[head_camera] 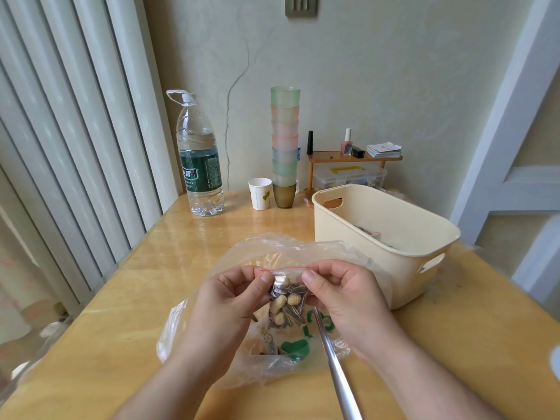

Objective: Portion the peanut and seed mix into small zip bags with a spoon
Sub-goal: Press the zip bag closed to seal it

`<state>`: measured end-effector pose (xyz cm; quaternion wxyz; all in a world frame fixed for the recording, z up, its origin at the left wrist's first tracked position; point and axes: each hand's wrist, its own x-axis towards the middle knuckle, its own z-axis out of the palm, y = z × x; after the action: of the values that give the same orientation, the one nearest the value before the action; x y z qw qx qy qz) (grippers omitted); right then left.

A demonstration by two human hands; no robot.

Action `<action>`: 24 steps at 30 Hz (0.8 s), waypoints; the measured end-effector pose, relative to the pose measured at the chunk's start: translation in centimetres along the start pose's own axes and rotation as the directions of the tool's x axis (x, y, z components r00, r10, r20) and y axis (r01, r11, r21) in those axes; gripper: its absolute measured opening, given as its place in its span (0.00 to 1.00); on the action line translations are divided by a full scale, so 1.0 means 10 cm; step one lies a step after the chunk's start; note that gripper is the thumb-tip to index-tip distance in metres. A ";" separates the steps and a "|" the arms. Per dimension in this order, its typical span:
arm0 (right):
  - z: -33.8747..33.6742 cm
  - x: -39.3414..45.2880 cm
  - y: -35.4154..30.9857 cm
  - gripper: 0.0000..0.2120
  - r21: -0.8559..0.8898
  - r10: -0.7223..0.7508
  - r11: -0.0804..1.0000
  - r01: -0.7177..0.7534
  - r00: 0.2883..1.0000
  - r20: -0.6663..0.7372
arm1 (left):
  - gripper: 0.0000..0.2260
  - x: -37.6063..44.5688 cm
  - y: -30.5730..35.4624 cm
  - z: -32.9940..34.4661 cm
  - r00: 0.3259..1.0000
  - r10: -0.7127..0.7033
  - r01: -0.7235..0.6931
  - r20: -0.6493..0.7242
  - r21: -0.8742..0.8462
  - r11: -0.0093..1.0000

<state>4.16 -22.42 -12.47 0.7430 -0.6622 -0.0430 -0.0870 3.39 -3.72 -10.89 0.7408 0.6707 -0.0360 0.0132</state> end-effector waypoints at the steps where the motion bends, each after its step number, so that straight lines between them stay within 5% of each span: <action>1: 0.00 0.00 0.00 0.03 -0.003 -0.003 1.000 0.003 1.000 0.003 | 0.12 0.00 0.00 0.00 1.000 0.000 0.000 -0.001 0.002 1.000; 24: 0.03 -0.05 -0.06 0.06 -0.070 -0.093 0.993 0.094 0.996 0.009 | 0.11 -0.01 -0.02 0.01 0.998 -0.016 0.018 0.055 -0.045 0.999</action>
<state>3.53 -22.13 -11.94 0.7143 -0.6853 -0.0730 -0.1213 3.33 -3.87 -11.04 0.7547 0.6539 -0.0507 -0.0122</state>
